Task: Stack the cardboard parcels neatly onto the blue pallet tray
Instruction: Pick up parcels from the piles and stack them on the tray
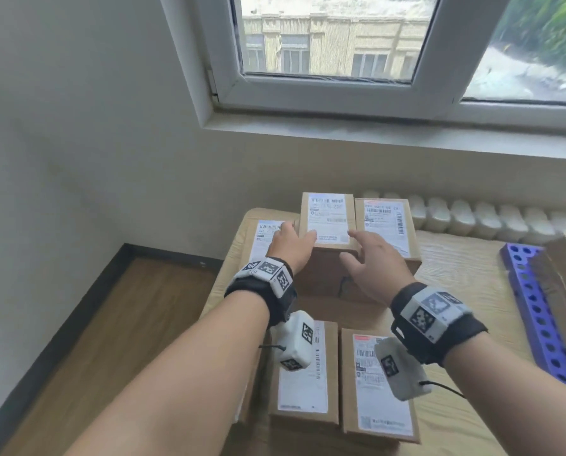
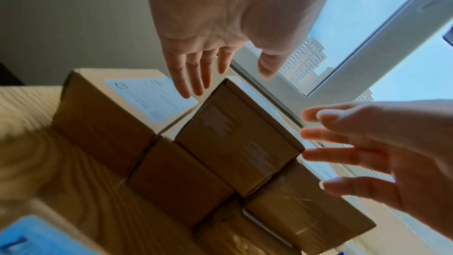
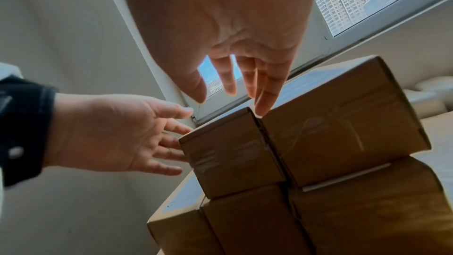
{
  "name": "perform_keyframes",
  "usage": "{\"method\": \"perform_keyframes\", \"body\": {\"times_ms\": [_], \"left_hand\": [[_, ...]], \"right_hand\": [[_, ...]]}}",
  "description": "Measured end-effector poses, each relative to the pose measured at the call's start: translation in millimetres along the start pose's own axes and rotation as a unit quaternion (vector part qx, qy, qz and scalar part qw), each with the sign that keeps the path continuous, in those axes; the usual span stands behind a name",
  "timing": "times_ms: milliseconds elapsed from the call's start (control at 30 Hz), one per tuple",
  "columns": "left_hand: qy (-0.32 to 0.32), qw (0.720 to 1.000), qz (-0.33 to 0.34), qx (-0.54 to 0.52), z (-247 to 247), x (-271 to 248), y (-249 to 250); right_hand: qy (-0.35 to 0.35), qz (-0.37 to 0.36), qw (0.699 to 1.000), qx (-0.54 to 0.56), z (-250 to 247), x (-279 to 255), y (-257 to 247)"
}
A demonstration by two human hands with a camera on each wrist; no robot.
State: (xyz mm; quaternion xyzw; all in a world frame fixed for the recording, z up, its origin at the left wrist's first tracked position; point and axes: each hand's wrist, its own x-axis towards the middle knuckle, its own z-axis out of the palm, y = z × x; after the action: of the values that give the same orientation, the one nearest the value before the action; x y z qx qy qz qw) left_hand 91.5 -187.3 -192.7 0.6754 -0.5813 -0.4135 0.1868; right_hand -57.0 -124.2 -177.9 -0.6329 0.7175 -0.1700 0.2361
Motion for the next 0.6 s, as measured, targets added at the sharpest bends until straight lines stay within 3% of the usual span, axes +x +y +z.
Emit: {"method": "perform_keyframes", "body": {"times_ms": [233, 600], "left_hand": [[-0.022, 0.995, -0.040, -0.091, 18, 41, -10], [-0.019, 0.971, -0.082, -0.223, 19, 52, -31]], "right_hand": [[0.012, 0.008, 0.999, 0.047, 3, 26, 6], [0.037, 0.006, 0.991, 0.129, 14, 23, 17]]}}
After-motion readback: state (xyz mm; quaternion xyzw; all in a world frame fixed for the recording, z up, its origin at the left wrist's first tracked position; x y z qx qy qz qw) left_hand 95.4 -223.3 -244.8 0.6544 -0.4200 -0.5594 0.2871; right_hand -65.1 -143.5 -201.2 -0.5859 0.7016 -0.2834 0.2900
